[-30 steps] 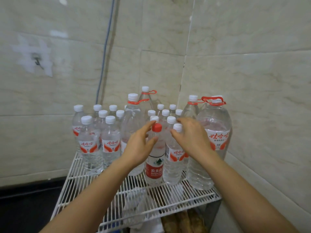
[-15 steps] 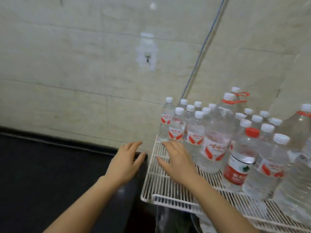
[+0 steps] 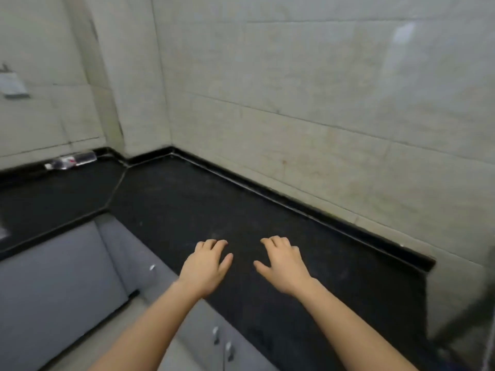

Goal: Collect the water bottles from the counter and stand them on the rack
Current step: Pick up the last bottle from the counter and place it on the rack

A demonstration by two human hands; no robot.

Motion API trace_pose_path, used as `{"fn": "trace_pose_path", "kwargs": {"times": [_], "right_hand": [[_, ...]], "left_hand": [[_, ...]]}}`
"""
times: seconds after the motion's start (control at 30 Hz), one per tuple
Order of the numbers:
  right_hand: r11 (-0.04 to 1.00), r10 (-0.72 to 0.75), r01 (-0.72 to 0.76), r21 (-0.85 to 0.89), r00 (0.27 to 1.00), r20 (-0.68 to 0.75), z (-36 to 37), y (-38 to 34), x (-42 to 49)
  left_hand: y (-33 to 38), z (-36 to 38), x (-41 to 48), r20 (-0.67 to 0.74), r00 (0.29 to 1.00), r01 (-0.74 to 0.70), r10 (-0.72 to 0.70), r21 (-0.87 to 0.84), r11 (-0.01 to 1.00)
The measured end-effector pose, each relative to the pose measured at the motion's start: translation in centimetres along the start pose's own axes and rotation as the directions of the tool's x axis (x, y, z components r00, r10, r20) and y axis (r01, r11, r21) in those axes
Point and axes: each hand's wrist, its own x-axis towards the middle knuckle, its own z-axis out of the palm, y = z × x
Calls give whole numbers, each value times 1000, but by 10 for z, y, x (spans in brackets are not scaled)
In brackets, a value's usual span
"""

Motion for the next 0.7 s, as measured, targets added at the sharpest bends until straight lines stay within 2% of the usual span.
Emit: {"fn": "trace_pose_path", "kwargs": {"times": [0.17,0.33,0.5,0.7], "right_hand": [[993,-117,120,-11,982,146,45,-106,66],[969,-241,245,8,949,203,73,-192,131],[940,-334,342,12,910,245,101,-260,202],[923,-380,383,44,883,274,124,-319,317]], "left_hand": [[-118,-20,-21,41,972,230,-230,-1,973],[-213,-51,-20,6,924,384,-383,-16,923],[-300,-73,9,-6,879,478,-478,-1,879],[-392,-94,88,-3,844,536,-536,-8,844]]}}
